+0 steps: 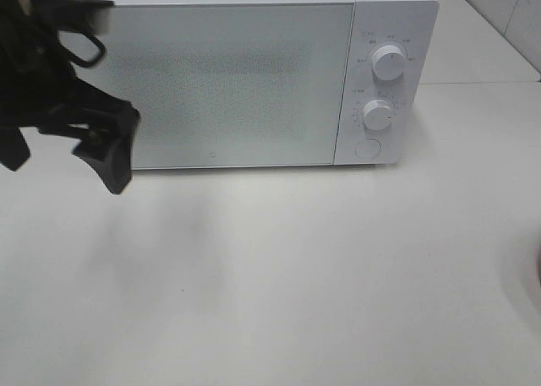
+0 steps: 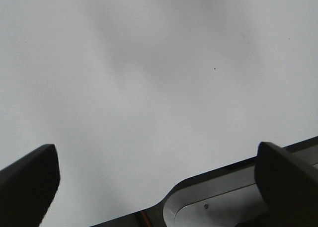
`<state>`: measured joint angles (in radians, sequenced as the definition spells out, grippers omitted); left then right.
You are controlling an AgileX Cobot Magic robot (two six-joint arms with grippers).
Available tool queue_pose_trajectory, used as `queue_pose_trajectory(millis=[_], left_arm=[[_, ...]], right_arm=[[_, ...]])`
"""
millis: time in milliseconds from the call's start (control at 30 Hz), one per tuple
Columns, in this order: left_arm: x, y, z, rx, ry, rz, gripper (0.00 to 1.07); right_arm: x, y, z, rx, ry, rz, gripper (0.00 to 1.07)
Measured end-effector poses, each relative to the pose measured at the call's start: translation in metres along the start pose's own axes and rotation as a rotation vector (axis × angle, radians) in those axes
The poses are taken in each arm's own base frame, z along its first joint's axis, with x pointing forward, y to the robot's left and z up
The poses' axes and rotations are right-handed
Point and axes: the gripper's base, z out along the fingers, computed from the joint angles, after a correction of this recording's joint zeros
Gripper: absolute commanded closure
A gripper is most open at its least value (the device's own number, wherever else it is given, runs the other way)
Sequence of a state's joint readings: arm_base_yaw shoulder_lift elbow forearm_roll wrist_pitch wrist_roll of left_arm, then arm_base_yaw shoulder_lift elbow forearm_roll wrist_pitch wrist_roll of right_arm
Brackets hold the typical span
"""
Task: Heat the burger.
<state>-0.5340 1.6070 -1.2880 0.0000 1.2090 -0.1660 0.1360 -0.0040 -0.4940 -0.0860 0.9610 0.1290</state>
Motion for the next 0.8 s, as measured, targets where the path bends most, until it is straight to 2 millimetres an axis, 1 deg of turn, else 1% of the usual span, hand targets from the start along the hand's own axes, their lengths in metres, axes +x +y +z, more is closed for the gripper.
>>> queue_pose_trajectory(millis=[33,67,100,133,167,200,233,267,300,333,367,400,433,467,500,533,567,600,633,667,700,733,767,800], left_arm=[[0.006,0.017,-0.013,0.007,-0.036,-0.048,0.06],[0.006,0.017,-0.013,0.007,-0.036,-0.048,0.06],[0.011,0.027,-0.018,0.005,-0.05,-0.077,0.06],[0.023,0.047,-0.025,-0.003,-0.065,-0.139,0.06],[0.023,0.047,-0.025,-0.003,-0.065,-0.139,0.06],[0.029,0.054,-0.027,-0.007,-0.071,-0.164,0.06],[0.049,0.072,-0.033,-0.021,-0.083,-0.216,0.06],[0.049,0.072,-0.033,-0.021,-0.083,-0.216,0.06],[0.058,0.077,-0.036,-0.025,-0.094,-0.234,0.06],[0.078,0.087,-0.04,-0.036,-0.108,-0.278,0.06],[0.078,0.087,-0.04,-0.036,-0.108,-0.278,0.06],[0.09,0.091,-0.042,-0.042,-0.117,-0.3,0.06],[0.112,0.094,-0.042,-0.05,-0.128,-0.334,0.06],[0.112,0.094,-0.042,-0.05,-0.128,-0.334,0.06],[0.134,0.095,-0.047,-0.067,-0.164,-0.357,0.06],[0.146,0.094,-0.048,-0.071,-0.182,-0.371,0.06],[0.146,0.094,-0.048,-0.071,-0.182,-0.371,0.06],[0.166,0.093,-0.049,-0.087,-0.219,-0.391,0.06],[0.177,0.091,-0.05,-0.099,-0.238,-0.398,0.06],[0.177,0.091,-0.05,-0.099,-0.238,-0.398,0.06],[0.195,0.088,-0.05,-0.118,-0.278,-0.402,0.06],[0.195,0.088,-0.05,-0.118,-0.278,-0.402,0.06],[0.204,0.085,-0.05,-0.127,-0.305,-0.4,0.06],[0.221,0.081,-0.051,-0.139,-0.358,-0.397,0.06]], right_arm=[[0.0,0.0,0.0,0.0,0.0,0.0,0.36],[0.0,0.0,0.0,0.0,0.0,0.0,0.36],[0.0,0.0,0.0,0.0,0.0,0.0,0.36],[0.0,0.0,0.0,0.0,0.0,0.0,0.36],[0.0,0.0,0.0,0.0,0.0,0.0,0.36],[0.0,0.0,0.0,0.0,0.0,0.0,0.36],[0.0,0.0,0.0,0.0,0.0,0.0,0.36],[0.0,0.0,0.0,0.0,0.0,0.0,0.36],[0.0,0.0,0.0,0.0,0.0,0.0,0.36],[0.0,0.0,0.0,0.0,0.0,0.0,0.36],[0.0,0.0,0.0,0.0,0.0,0.0,0.36],[0.0,0.0,0.0,0.0,0.0,0.0,0.36],[0.0,0.0,0.0,0.0,0.0,0.0,0.36],[0.0,0.0,0.0,0.0,0.0,0.0,0.36],[0.0,0.0,0.0,0.0,0.0,0.0,0.36],[0.0,0.0,0.0,0.0,0.0,0.0,0.36],[0.0,0.0,0.0,0.0,0.0,0.0,0.36],[0.0,0.0,0.0,0.0,0.0,0.0,0.36],[0.0,0.0,0.0,0.0,0.0,0.0,0.36],[0.0,0.0,0.0,0.0,0.0,0.0,0.36],[0.0,0.0,0.0,0.0,0.0,0.0,0.36],[0.0,0.0,0.0,0.0,0.0,0.0,0.36],[0.0,0.0,0.0,0.0,0.0,0.0,0.36],[0.0,0.0,0.0,0.0,0.0,0.0,0.36]])
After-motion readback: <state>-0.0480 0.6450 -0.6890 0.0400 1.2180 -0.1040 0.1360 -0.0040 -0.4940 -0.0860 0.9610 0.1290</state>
